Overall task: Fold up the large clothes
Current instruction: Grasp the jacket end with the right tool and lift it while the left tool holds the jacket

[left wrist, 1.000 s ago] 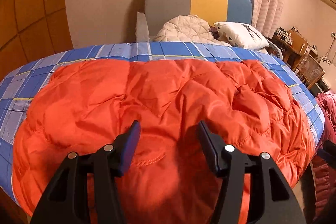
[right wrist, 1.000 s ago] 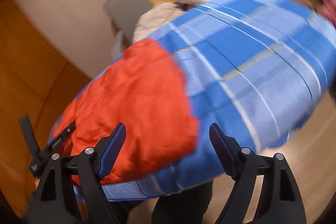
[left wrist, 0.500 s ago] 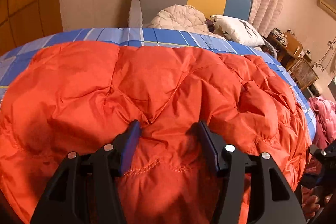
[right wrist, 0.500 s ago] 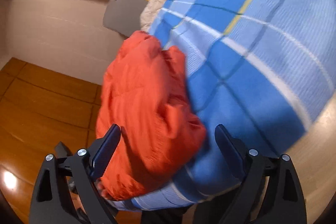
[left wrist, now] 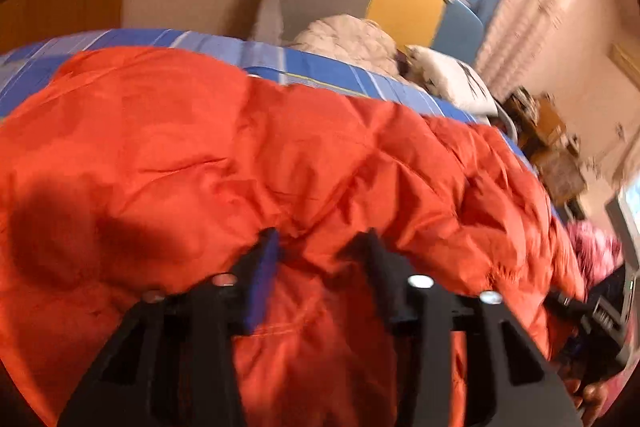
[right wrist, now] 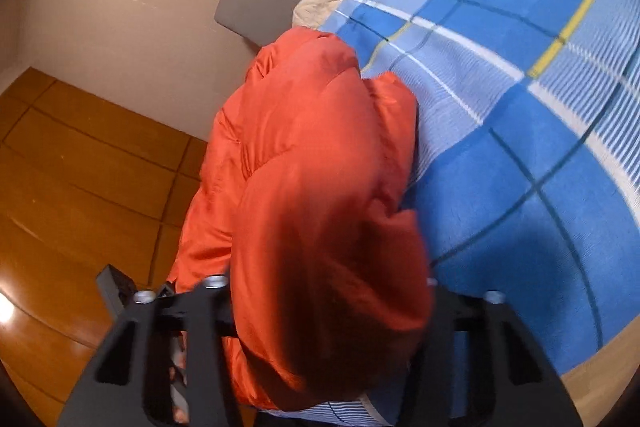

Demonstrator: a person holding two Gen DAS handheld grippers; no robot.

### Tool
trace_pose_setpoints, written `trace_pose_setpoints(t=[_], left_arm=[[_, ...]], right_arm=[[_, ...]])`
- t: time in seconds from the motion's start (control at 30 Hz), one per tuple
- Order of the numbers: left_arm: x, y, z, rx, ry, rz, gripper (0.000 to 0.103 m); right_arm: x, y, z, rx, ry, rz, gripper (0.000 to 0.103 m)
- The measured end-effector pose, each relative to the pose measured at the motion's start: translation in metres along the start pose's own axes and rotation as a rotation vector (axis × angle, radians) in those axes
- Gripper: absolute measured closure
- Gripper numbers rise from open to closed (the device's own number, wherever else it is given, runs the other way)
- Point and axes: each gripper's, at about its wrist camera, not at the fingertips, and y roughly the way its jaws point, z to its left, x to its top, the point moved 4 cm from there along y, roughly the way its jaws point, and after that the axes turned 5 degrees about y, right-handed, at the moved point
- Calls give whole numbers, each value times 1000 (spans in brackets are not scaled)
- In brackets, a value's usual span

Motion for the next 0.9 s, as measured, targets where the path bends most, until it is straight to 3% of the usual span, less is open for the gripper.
trace_pose_setpoints(t=[0.3, 0.5, 0.67, 0.8, 0.9], left_arm=[[-6, 9, -13, 4, 49, 12, 66], [-10, 24, -30, 23, 76, 16, 66], [-9, 28, -31, 32, 86, 25, 66], [-4, 10, -24, 14, 73, 53, 66], [4, -29, -12, 9, 73, -19, 64]], right_arm=[[-2, -28, 51, -45, -192, -50, 75], [-16, -41, 133, -89, -482, -82, 77], [-33, -33, 175, -126, -609, -79, 77], [-36, -35, 184, -158, -639, -79, 77], [-37, -35, 190, -189, -660, -82, 77]])
